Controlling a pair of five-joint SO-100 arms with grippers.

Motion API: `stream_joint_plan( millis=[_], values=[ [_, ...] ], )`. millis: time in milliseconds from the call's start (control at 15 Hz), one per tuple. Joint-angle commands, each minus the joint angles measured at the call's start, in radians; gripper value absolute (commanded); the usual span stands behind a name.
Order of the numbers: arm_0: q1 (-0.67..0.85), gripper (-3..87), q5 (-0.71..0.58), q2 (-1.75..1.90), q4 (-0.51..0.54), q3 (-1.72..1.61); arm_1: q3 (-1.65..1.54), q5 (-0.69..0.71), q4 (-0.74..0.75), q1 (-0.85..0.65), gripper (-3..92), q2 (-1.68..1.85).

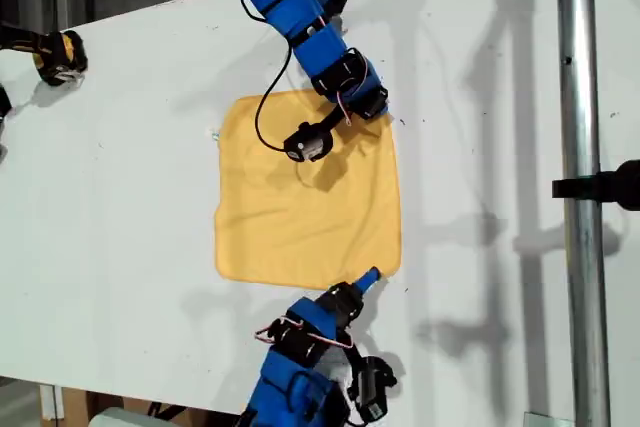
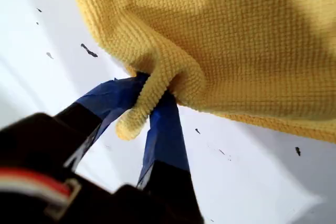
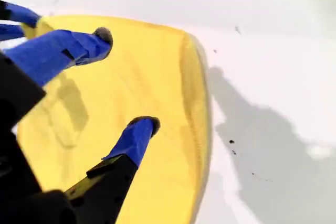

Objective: Grasp corners of a towel and fold twice.

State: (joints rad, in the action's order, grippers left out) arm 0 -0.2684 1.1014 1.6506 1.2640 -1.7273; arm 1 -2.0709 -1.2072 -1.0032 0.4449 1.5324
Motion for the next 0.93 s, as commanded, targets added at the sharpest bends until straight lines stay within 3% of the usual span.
stream_joint_plan(
  millis=[0, 667, 867],
  values=[
    [0.026, 27.1, 0.040, -0.118, -0.021, 0.055, 0.051, 0.011, 0.011, -0.005, -0.1, 0.009],
    [0.028, 26.3, 0.080, -0.301, -0.015, 0.120, 0.054, 0.011, 0.011, 0.002, -0.1, 0.003],
    [0.008, 24.9, 0.155, -0.382, -0.011, 0.120, 0.052, 0.011, 0.011, 0.009, -0.1, 0.000]
  ],
)
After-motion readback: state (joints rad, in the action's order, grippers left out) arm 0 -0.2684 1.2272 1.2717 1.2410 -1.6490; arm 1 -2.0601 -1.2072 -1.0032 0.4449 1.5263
